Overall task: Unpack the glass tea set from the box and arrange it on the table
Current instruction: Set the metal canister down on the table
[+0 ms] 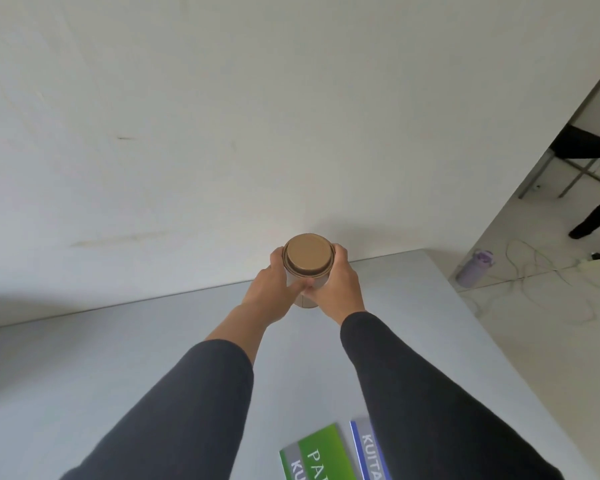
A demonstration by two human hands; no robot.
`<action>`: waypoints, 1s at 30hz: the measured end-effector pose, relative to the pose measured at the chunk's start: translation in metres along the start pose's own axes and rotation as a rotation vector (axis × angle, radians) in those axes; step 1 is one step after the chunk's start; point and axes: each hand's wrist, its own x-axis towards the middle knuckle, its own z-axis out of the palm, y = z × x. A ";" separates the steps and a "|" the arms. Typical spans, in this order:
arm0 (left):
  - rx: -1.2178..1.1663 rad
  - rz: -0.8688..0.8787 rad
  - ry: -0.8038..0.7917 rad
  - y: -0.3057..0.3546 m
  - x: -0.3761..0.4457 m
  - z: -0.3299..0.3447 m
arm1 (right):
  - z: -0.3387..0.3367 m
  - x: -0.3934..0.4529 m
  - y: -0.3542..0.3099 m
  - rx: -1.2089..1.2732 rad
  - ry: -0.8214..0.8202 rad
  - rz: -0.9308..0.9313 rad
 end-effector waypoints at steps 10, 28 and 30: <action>0.004 -0.054 -0.035 -0.004 0.024 0.013 | 0.007 0.024 0.023 0.018 -0.026 0.018; 0.023 -0.160 0.043 0.023 -0.003 -0.013 | -0.018 0.013 -0.011 -0.226 0.063 -0.015; 0.047 -0.143 0.070 0.028 -0.015 -0.031 | -0.027 0.007 -0.031 -0.246 0.108 -0.034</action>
